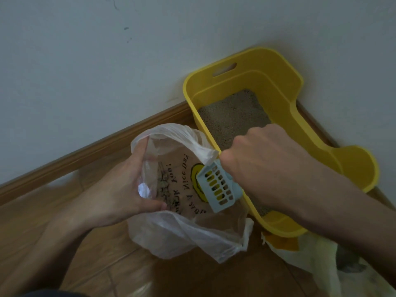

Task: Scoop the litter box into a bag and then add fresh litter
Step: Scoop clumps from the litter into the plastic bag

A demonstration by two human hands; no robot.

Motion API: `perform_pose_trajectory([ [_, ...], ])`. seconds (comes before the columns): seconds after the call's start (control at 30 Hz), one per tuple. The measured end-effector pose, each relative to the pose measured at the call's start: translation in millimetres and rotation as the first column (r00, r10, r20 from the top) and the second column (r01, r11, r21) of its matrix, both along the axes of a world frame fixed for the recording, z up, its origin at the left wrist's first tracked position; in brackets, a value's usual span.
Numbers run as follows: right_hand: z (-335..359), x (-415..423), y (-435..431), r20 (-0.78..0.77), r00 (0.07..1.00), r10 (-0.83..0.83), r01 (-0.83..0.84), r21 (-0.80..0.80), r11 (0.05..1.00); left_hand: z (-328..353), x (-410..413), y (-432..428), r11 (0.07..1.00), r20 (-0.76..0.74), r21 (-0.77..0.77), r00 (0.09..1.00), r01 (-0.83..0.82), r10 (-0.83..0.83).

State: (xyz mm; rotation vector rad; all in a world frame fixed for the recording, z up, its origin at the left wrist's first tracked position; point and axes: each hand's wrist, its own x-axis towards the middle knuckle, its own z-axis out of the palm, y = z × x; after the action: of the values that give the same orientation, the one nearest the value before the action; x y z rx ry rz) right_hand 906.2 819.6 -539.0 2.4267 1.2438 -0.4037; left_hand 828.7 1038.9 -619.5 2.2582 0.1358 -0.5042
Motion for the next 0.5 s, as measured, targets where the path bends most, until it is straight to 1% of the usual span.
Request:
perform_pose_trajectory([
  [0.07,2,-2,1,-0.01,1.0,0.016,-0.016,-0.013,1.0,0,-1,0,1.0,0.001,0.006,1.0,0.003,-0.003],
  [0.2,7,-1,-9,-0.039,0.999,-0.033,0.033,-0.007,0.999,1,1,-3,1.0,0.018,-0.002,1.0,0.002,-0.002],
  [0.3,13,12,-34,-0.155,0.981,-0.119,0.133,0.087,0.987,0,1,-3,1.0,0.024,-0.001,1.0,0.003,-0.003],
  [0.4,29,24,-60,-0.331,0.919,-0.214,0.258,0.095,0.961,-2,1,0,1.0,0.012,0.009,1.0,0.011,-0.011],
  [0.43,35,24,-67,-0.377,0.889,-0.26,0.31,0.076,0.948,-3,1,1,1.0,0.006,0.009,1.0,0.013,-0.013],
  [0.5,40,26,-87,-0.399,0.841,-0.366,0.431,0.084,0.899,-4,0,1,1.0,-0.005,0.006,1.0,0.014,-0.013],
])
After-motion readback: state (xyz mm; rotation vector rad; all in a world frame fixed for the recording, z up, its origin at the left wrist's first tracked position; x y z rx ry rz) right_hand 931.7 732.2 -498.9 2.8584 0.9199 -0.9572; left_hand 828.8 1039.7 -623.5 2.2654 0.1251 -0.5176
